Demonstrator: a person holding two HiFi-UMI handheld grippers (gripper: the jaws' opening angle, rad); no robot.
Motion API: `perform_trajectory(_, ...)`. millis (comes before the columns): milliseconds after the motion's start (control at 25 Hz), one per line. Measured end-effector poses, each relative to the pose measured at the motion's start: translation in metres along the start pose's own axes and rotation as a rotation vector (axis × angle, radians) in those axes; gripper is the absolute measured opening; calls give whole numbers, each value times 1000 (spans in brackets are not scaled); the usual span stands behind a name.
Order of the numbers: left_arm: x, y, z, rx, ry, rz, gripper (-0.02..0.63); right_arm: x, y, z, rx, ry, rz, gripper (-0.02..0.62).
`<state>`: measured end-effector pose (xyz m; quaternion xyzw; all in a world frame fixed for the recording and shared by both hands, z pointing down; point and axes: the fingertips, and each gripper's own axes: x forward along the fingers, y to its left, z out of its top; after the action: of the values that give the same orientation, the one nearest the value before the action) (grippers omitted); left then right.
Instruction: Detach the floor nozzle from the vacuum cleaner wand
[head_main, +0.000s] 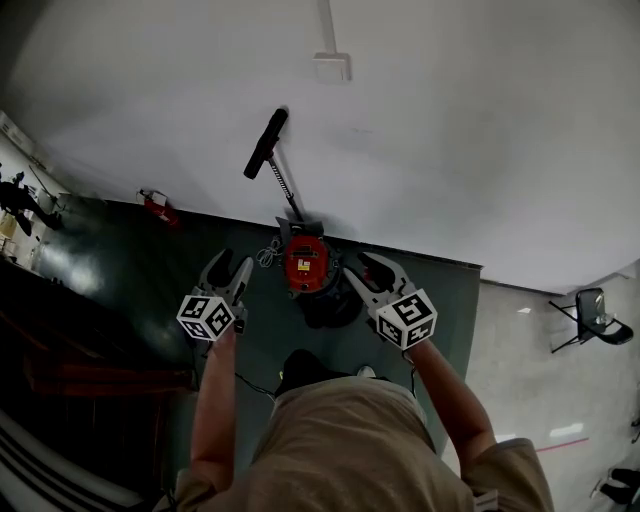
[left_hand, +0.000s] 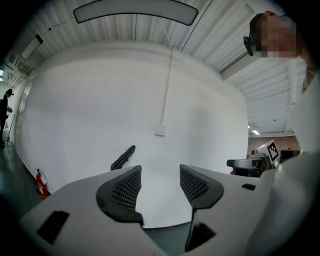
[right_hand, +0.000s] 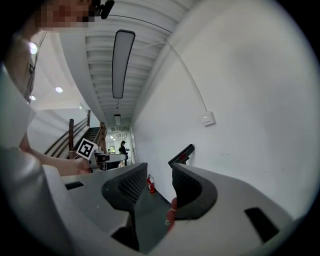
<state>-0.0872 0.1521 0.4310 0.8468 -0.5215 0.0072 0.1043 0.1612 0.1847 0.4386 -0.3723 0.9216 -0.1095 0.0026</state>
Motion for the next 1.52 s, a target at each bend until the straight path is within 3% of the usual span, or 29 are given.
perform_trajectory(240,15,12,3,9,0,-21,252,22,-19,-11,12,26,-14,146)
perform_trajectory(840,104,142,18,-65,46,-137,252,176,-48,-16,12,118,-140,146)
perform_trajectory(1280,151,215,36,-47,41,-246,252,274,-52,-31,-24,201,-235,146)
perform_trajectory(1520,193,224,28,-38,68,-249,252,311,-76,-33,-40,218,-200,146)
